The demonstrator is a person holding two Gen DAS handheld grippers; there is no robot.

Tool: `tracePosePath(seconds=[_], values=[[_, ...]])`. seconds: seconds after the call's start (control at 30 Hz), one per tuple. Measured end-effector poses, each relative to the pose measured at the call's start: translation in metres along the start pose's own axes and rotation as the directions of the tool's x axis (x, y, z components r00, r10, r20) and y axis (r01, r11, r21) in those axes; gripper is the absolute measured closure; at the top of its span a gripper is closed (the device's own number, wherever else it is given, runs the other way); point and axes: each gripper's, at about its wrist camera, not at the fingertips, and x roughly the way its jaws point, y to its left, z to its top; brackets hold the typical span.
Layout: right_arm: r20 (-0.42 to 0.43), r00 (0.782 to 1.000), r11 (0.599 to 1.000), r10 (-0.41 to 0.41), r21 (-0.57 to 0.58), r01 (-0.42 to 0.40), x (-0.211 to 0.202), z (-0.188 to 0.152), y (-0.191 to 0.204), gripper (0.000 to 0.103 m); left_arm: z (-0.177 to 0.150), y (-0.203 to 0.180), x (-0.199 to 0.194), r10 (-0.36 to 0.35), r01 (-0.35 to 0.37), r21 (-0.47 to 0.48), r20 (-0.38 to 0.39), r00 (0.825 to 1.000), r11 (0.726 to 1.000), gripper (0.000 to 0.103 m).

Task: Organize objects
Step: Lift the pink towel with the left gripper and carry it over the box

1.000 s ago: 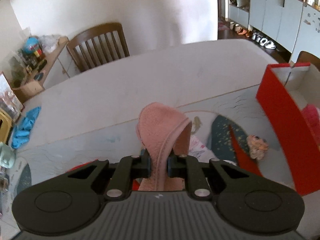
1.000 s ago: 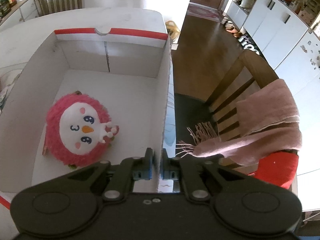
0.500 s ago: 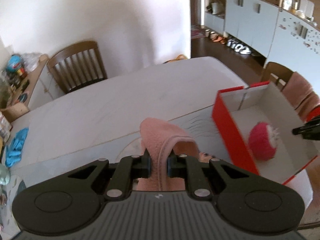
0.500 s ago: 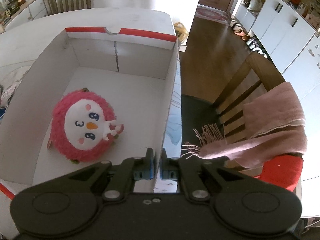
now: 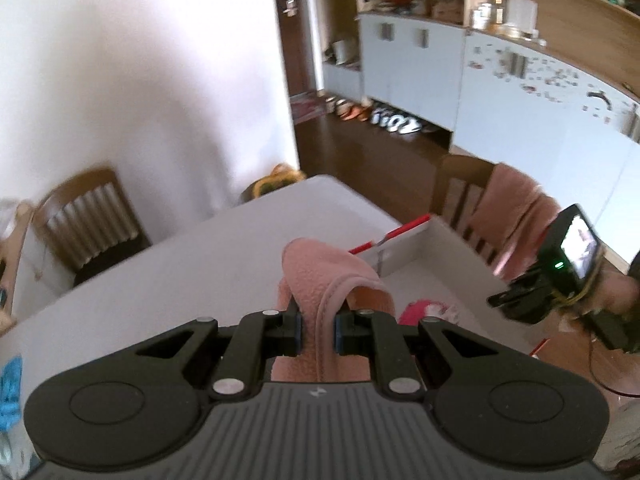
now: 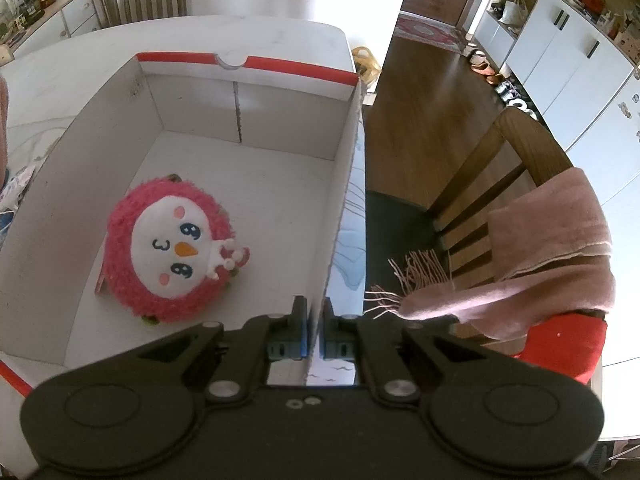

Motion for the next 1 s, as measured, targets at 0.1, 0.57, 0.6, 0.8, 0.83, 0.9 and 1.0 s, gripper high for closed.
tracePosePath(seconds=[0.1, 0.57, 0.6, 0.8, 0.83, 0.9, 1.0], values=[[0.000, 1.000, 1.000, 0.001, 0.000, -0.001, 0.000, 0.000, 0.000, 0.099, 0.013, -0.014, 0.000, -0.048, 0.048, 0.029, 0.018, 0.999, 0.998, 0.090], [0.005, 1.000, 1.000, 0.003, 0.000, -0.003, 0.000, 0.001, 0.000, 0.099, 0.021, -0.082, 0.056, -0.260, 0.263, 0.108, -0.047, 0.965, 0.959, 0.090], [0.004, 1.000, 1.000, 0.004, 0.000, -0.004, 0.000, 0.001, 0.000, 0.099, 0.018, -0.086, 0.064, -0.272, 0.276, 0.109, -0.053, 0.961, 0.955, 0.090], [0.005, 1.000, 1.000, 0.005, 0.000, -0.005, 0.000, 0.001, -0.001, 0.099, -0.002, -0.107, 0.101, -0.319, 0.328, 0.109, -0.092, 0.943, 0.938, 0.090], [0.004, 1.000, 1.000, 0.005, 0.001, -0.005, 0.001, 0.001, -0.001, 0.099, -0.007, -0.108, 0.105, -0.323, 0.333, 0.110, -0.097, 0.941, 0.937, 0.090], [0.003, 1.000, 1.000, 0.008, 0.001, -0.008, 0.001, 0.001, -0.001, 0.099, -0.013, -0.114, 0.118, -0.321, 0.333, 0.119, -0.112, 0.941, 0.935, 0.090], [0.003, 1.000, 1.000, 0.009, 0.001, -0.009, 0.001, 0.001, -0.001, 0.099, -0.023, -0.120, 0.135, -0.316, 0.336, 0.134, -0.151, 0.937, 0.932, 0.090]])
